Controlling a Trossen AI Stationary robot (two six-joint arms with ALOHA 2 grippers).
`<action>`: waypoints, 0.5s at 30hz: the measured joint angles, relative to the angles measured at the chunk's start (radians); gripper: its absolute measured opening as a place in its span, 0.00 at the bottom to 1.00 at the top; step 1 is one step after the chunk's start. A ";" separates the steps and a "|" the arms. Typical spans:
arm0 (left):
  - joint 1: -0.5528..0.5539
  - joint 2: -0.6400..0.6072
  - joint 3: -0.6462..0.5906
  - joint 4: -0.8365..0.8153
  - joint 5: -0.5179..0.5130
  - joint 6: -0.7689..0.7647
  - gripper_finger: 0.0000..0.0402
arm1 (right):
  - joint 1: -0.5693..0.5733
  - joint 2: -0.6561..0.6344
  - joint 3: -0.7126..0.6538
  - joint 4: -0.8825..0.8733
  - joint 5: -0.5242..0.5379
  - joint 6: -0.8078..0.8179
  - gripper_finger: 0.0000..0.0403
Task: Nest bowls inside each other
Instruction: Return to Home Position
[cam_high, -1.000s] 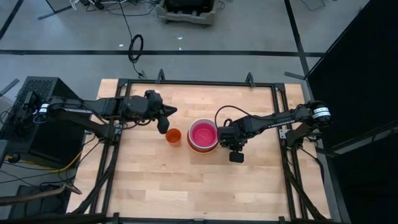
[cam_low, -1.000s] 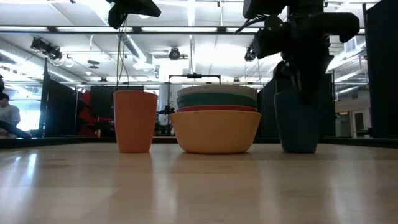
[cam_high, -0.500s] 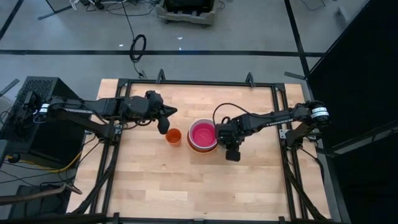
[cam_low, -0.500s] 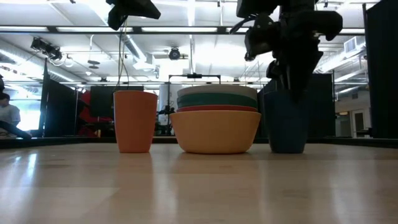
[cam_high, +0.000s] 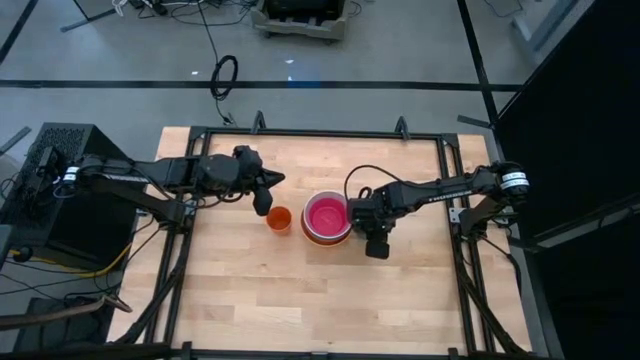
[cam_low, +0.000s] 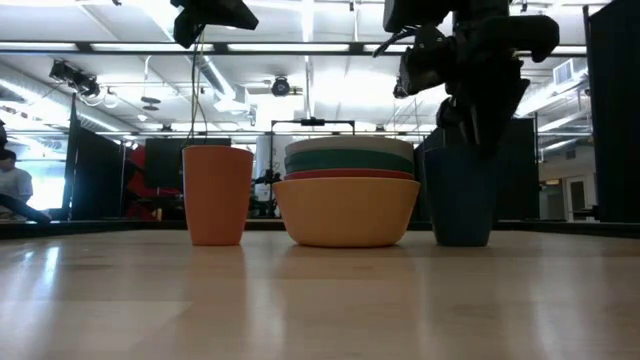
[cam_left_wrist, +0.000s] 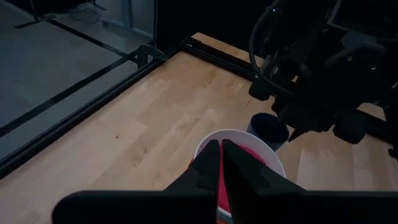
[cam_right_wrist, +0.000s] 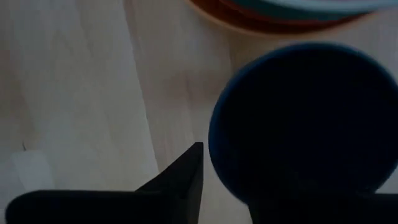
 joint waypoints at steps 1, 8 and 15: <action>0.000 0.000 0.000 -0.001 0.000 0.002 0.01 | -0.001 -0.012 0.000 -0.002 0.003 0.008 0.22; 0.000 0.000 0.000 -0.008 0.000 0.016 0.01 | -0.010 -0.094 0.001 -0.017 0.024 0.065 0.21; 0.000 0.000 0.000 -0.008 0.000 0.046 0.00 | -0.030 -0.190 0.001 -0.007 0.103 0.095 0.21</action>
